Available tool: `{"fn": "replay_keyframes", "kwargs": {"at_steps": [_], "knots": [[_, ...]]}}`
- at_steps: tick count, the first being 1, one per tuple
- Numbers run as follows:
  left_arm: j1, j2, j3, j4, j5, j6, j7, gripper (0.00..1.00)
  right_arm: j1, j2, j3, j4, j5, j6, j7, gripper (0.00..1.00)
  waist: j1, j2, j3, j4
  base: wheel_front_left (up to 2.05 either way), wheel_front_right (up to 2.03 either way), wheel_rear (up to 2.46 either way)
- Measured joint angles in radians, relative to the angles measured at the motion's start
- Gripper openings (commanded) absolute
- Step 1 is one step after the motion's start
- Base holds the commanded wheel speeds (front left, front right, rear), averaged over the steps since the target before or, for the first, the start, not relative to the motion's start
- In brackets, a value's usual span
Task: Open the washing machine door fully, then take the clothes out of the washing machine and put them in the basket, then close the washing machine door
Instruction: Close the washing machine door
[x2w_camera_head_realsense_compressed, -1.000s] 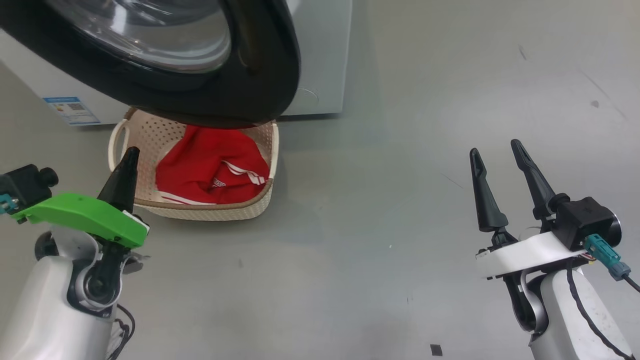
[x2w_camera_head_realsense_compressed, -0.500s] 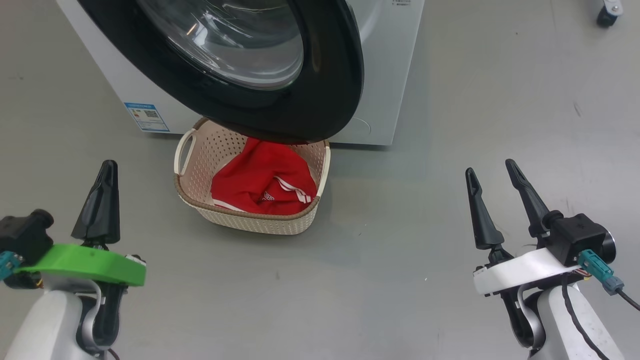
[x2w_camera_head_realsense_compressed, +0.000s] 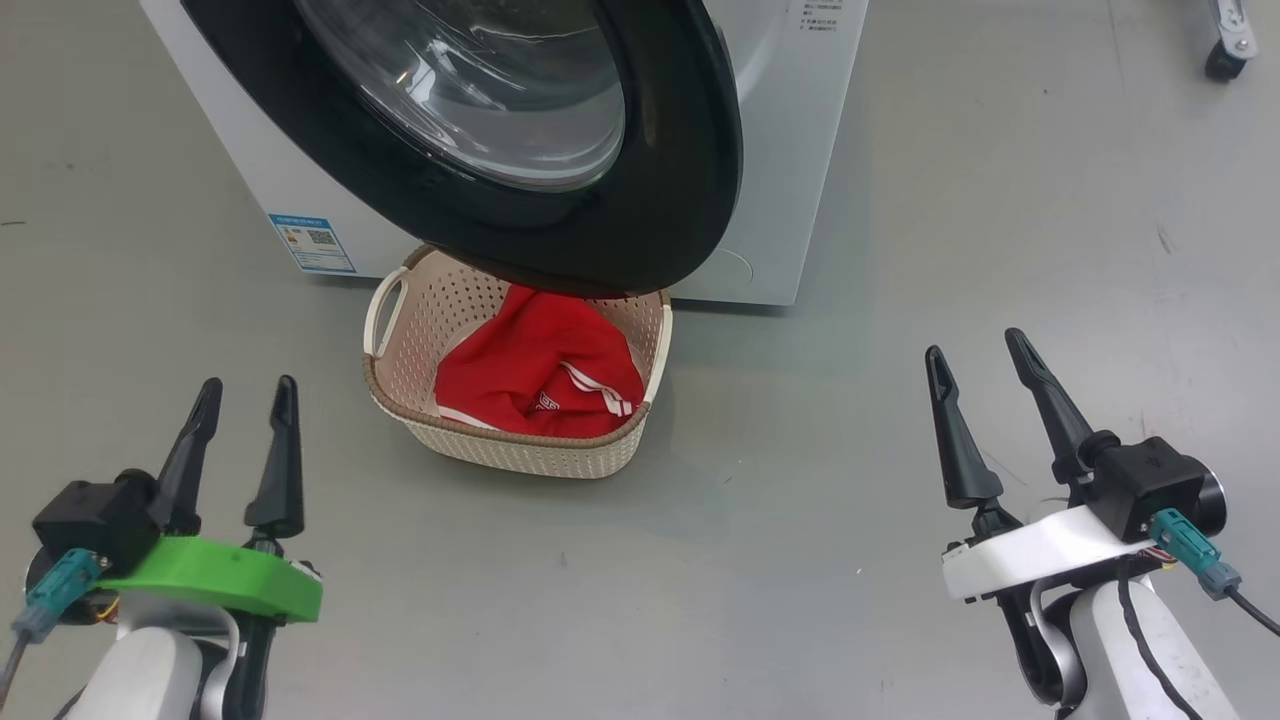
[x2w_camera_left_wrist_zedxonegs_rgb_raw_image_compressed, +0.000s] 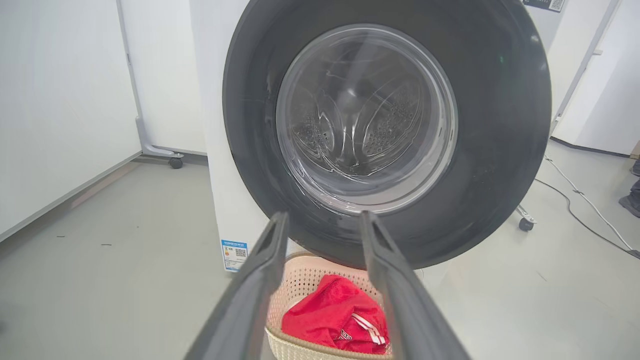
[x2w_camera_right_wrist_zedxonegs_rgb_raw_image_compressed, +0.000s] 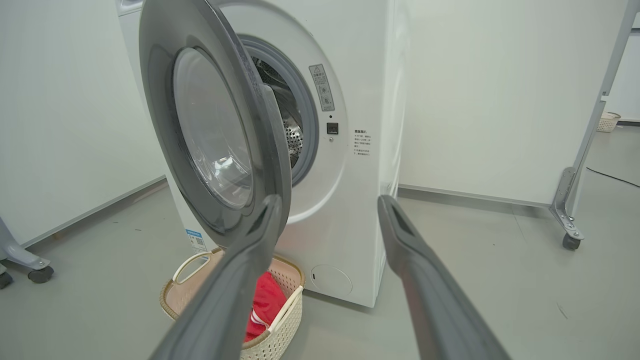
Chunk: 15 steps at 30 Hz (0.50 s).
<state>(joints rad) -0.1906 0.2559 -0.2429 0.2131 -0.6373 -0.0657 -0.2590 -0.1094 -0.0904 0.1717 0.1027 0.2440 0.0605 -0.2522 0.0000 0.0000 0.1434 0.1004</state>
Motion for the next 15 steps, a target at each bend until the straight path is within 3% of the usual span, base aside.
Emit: {"fn": "replay_keyframes", "kwargs": {"at_steps": [6,15], "knots": [[0.007,0.009,-0.014,-0.006,0.081,0.018,0.002,1.0,0.001,0.002,0.0,-0.002,-0.002,0.003,0.0,1.0,0.0,0.0,0.003,-0.002,0.0,0.0,0.0],[0.012,-0.027,0.023,-0.06,0.106,0.035,0.002,1.0,0.002,0.005,0.0,-0.006,-0.005,0.009,0.0,1.0,0.0,0.0,0.006,-0.003,0.0,0.0,0.0]]}}
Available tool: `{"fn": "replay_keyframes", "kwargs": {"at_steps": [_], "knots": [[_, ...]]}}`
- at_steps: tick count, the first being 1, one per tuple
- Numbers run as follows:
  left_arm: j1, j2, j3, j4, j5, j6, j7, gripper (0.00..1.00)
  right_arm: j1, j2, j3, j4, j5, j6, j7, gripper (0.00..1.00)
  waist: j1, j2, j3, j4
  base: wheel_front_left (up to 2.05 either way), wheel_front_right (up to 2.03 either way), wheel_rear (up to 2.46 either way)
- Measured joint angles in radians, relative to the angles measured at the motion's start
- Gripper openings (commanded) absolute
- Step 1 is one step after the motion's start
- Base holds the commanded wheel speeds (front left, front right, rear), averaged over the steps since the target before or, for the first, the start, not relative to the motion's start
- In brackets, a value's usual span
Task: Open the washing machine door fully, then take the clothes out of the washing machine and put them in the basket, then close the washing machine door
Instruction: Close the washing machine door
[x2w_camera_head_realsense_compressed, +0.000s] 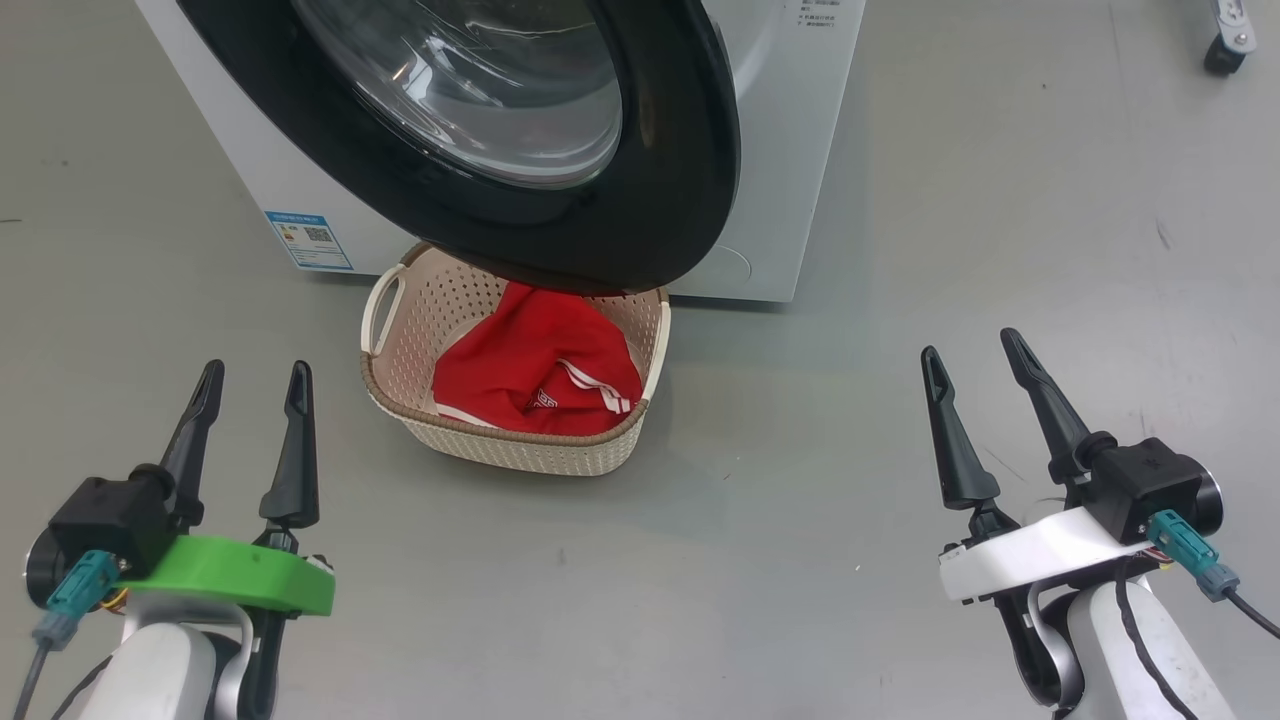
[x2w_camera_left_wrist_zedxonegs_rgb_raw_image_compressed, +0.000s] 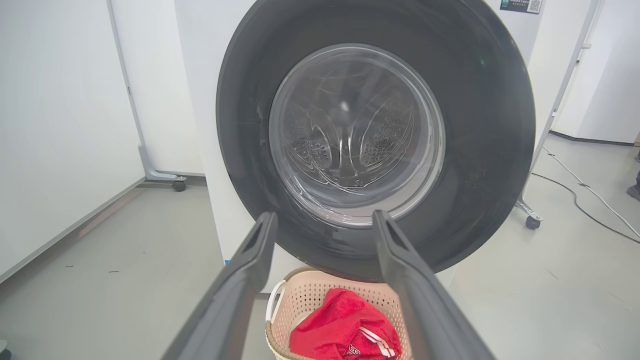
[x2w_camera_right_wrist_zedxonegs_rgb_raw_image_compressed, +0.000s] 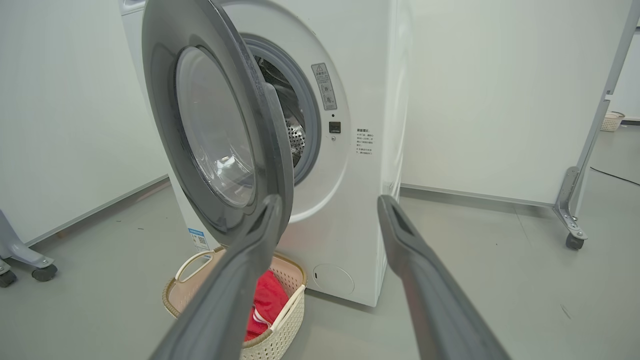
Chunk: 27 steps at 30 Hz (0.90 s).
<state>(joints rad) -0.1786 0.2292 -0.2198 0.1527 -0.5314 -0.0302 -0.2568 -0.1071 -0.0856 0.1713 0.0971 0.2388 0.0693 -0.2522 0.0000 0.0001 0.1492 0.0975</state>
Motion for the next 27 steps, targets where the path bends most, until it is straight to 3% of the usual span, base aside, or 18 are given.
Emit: {"fn": "replay_keyframes", "kwargs": {"at_steps": [11,27], "knots": [[0.023,-0.011,-0.002,-0.023,0.077,0.0,0.0,1.0,0.0,0.008,-0.003,-0.002,-0.001,0.0,0.0,1.0,0.0,0.0,0.002,-0.002,0.0,0.0,0.0],[0.046,-0.033,0.012,-0.034,0.093,-0.012,0.0,1.0,0.001,0.015,-0.01,-0.006,-0.002,0.0,0.0,1.0,0.0,0.0,0.004,-0.008,0.0,0.0,0.0]]}}
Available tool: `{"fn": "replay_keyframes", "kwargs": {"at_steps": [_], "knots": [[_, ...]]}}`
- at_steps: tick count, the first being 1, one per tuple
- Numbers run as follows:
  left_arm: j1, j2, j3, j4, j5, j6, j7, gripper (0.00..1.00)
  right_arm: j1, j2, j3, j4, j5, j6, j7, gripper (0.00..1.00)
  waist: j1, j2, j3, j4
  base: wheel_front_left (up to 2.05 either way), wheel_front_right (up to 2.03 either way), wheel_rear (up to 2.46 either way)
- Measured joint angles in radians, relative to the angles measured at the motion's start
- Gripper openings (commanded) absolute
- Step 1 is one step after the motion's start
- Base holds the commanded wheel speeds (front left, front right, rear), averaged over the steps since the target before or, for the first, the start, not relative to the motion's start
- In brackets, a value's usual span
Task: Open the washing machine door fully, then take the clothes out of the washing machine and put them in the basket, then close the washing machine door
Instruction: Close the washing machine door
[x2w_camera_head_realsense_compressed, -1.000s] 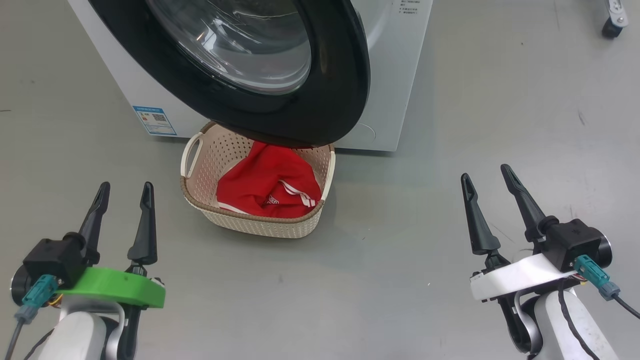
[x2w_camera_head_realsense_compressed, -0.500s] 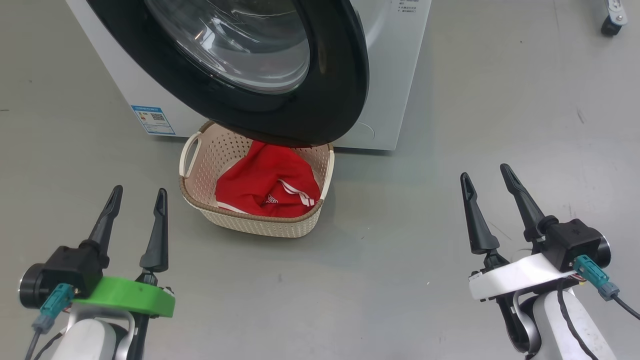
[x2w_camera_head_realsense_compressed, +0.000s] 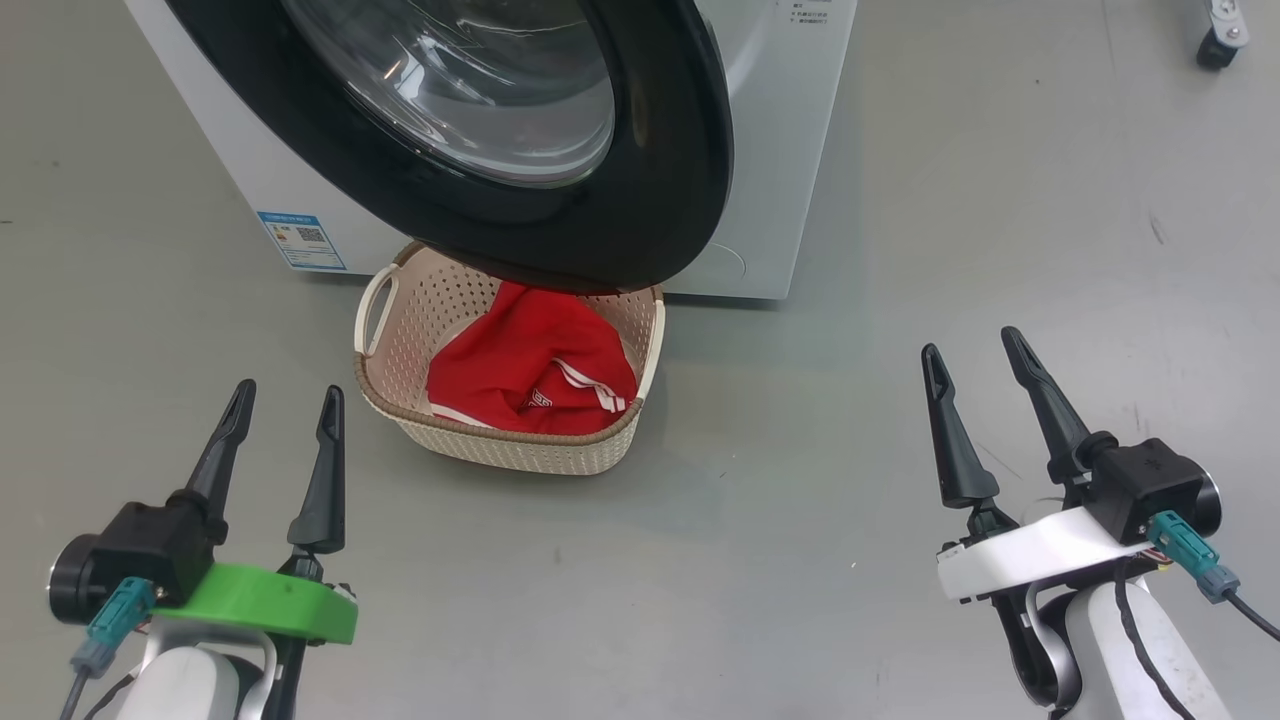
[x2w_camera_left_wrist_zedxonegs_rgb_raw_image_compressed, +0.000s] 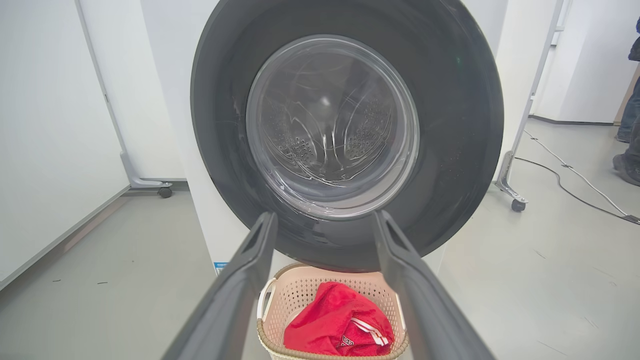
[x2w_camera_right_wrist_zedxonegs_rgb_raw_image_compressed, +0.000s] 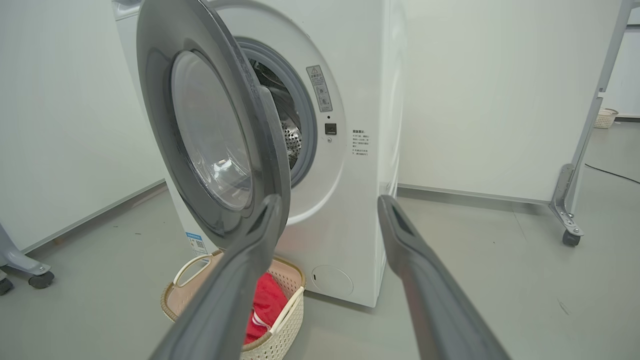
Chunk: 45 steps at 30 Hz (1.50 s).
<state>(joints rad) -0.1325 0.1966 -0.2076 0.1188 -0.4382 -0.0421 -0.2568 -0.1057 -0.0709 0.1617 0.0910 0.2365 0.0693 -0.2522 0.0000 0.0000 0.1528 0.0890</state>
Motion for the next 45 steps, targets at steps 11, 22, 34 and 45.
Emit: {"fn": "replay_keyframes", "kwargs": {"at_steps": [11,22,34,45], "knots": [[0.02,-0.017,0.013,0.0,0.02,-0.012,0.0,1.0,0.007,0.002,-0.002,0.0,-0.001,0.0,0.0,1.0,0.0,0.0,-0.002,-0.004,0.0,0.0,0.0],[0.022,-0.025,0.02,0.002,0.035,-0.025,0.0,1.0,0.007,0.005,-0.003,0.0,-0.002,0.002,0.0,1.0,0.0,0.0,-0.003,-0.008,0.0,0.0,0.0],[0.026,-0.038,0.028,0.001,0.046,-0.035,0.0,1.0,0.008,0.0,0.006,-0.012,-0.021,0.012,0.0,0.0,0.0,0.0,0.009,-0.004,0.0,0.0,0.0],[0.023,-0.067,0.01,-0.012,0.054,-0.046,0.0,1.0,-0.04,-0.058,0.068,-0.053,-0.083,0.035,0.0,0.0,0.0,0.0,0.058,0.034,0.0,0.0,0.0]]}}
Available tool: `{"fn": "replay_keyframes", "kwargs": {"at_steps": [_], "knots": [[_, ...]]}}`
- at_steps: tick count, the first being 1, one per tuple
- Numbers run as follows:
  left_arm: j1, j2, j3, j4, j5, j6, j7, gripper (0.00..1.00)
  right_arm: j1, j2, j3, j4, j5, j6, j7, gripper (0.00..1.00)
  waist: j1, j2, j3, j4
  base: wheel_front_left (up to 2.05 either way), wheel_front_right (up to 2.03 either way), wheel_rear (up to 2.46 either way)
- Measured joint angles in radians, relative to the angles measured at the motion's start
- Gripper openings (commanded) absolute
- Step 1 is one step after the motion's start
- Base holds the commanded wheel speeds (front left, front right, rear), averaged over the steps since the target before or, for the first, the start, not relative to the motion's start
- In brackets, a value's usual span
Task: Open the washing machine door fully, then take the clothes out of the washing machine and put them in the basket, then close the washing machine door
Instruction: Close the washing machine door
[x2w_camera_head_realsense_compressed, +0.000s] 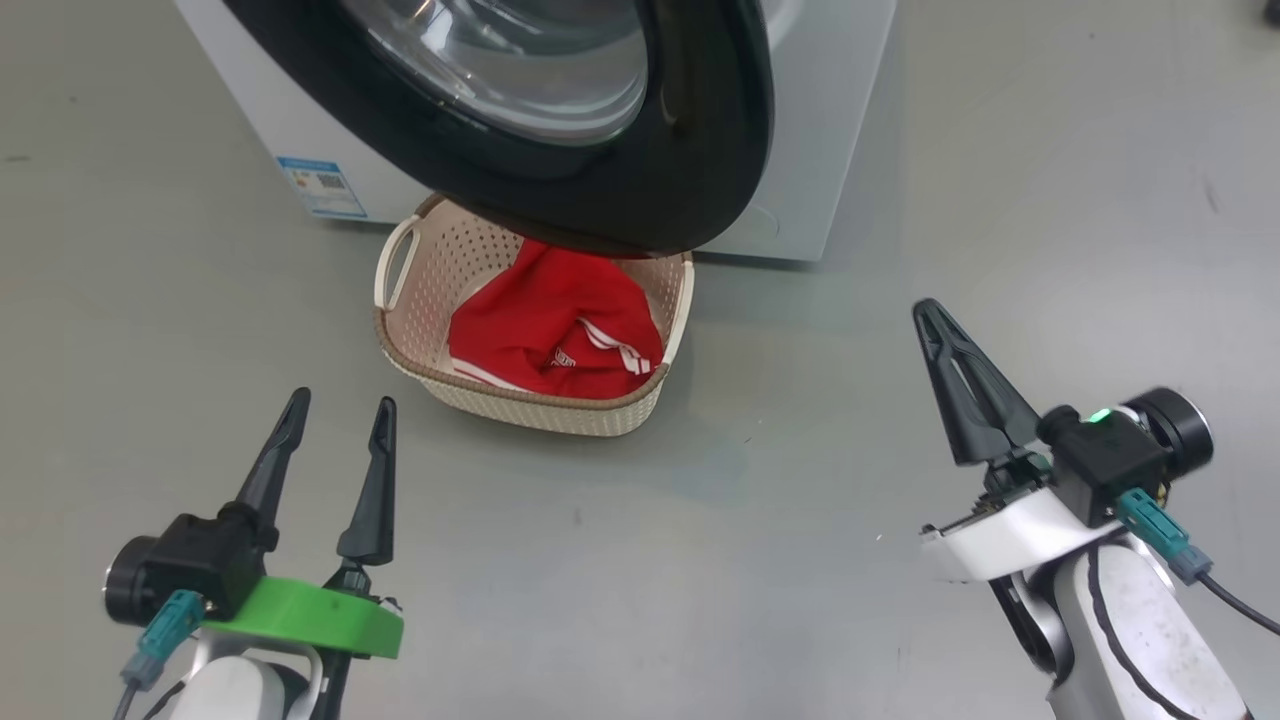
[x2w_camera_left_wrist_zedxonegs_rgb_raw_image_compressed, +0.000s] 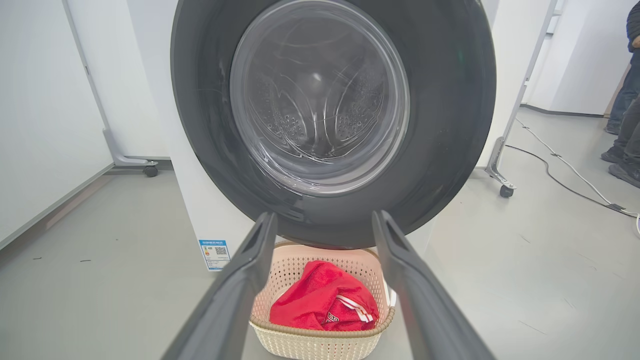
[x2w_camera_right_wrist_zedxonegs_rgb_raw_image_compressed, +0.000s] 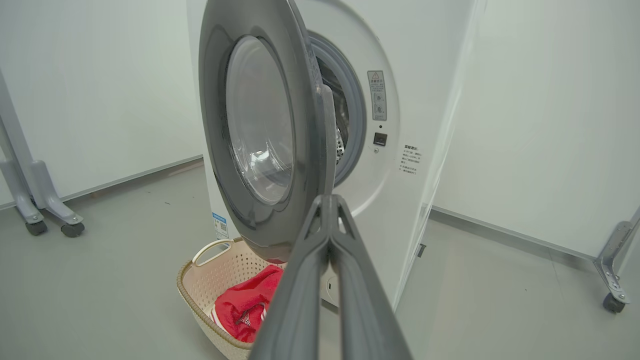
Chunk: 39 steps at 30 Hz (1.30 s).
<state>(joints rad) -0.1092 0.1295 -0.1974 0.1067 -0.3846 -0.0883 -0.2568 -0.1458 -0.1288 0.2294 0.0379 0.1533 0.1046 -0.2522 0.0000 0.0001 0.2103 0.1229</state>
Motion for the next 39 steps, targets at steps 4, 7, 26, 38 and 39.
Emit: {"fn": "replay_keyframes", "kwargs": {"at_steps": [4,7,26,38,39], "knots": [[-0.006,-0.024,-0.02,-0.008,0.004,-0.006,0.0,1.0,-0.07,-0.01,0.052,-0.015,-0.025,0.009,0.002,0.0,0.0,0.0,0.037,0.028,0.0,0.0,0.0],[-0.022,-0.033,-0.033,-0.009,0.007,-0.01,0.0,1.0,-0.117,-0.021,0.068,-0.014,-0.024,0.011,0.029,0.0,0.0,0.0,0.061,0.05,0.0,0.0,0.0],[-0.148,-0.082,-0.064,-0.025,0.004,-0.023,0.0,1.0,-0.435,-0.138,0.152,0.027,-0.052,0.017,0.151,0.0,0.0,0.0,0.251,0.204,0.0,0.0,0.0],[-0.211,-0.092,-0.061,-0.048,-0.002,-0.031,0.0,1.0,-0.571,-0.18,0.117,0.094,-0.032,0.017,0.169,0.0,0.0,0.0,0.363,0.27,0.0,0.0,0.0],[-0.212,-0.093,-0.061,-0.046,-0.002,-0.031,0.0,1.0,-0.578,-0.18,0.112,0.1,-0.03,0.017,0.169,0.0,0.0,0.0,0.37,0.273,0.0,0.0,0.0]]}}
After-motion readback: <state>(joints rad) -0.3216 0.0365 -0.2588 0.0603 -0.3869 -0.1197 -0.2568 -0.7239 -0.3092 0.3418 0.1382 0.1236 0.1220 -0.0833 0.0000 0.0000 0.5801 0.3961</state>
